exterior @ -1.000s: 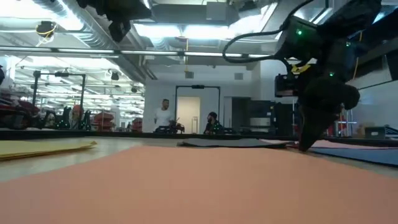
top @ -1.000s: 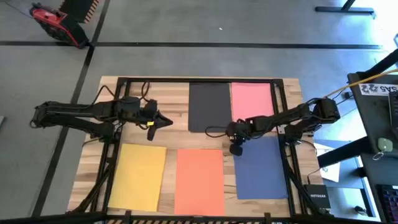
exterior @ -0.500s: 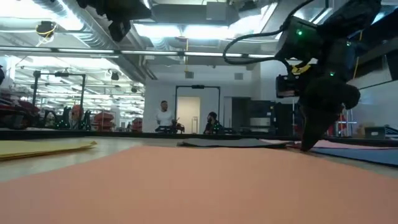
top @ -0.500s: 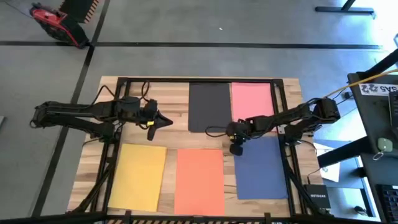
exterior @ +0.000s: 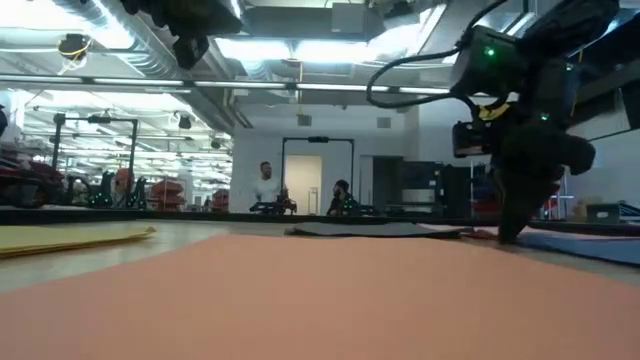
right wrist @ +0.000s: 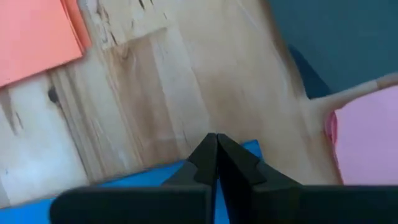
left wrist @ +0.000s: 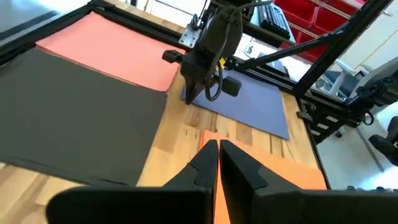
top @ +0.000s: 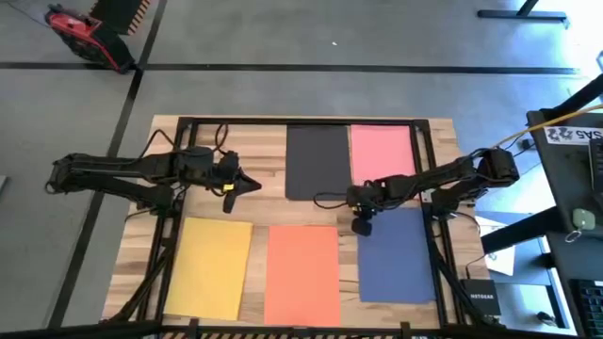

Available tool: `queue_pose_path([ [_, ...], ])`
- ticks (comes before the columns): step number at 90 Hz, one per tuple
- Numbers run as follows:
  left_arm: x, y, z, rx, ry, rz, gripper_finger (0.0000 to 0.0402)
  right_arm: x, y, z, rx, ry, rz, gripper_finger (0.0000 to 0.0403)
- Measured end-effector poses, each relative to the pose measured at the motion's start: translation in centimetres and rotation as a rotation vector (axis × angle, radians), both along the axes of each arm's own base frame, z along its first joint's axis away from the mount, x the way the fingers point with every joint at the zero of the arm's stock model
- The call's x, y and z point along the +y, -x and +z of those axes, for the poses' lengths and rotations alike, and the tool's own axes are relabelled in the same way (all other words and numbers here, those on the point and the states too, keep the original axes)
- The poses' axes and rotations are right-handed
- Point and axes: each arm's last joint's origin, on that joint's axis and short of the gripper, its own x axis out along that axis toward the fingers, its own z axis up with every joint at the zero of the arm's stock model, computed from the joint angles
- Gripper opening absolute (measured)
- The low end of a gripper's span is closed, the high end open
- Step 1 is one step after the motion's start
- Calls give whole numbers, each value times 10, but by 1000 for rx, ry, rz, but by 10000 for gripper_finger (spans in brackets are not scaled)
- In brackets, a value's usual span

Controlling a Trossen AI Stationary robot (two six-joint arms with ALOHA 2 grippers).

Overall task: Organize paper
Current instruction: Stack the blue paper on top of the stacked blue papers

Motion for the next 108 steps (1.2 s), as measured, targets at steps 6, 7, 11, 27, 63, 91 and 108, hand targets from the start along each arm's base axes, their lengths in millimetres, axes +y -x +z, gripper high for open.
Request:
queue_pose_path([
  [6,0,0,0,1,-4,-2,0,0,0,1,-3,2,0,0],
  [7,0,0,0,1,-5,-2,0,0,0,1,-3,2,0,0],
  [11,0,0,0,0,-5,-2,0,0,0,1,-5,4,5,0],
  [27,0,0,0,1,-5,-2,0,0,-2,3,-13,7,19,0],
  [63,0,0,0,-1,-3,-1,0,6,-30,48,-88,-38,112,0],
  [91,0,0,0,-2,-2,-1,0,68,-29,65,-93,-186,169,0],
  [108,0,0,0,-4,13,3,0,118,-9,65,-33,-299,48,0],
])
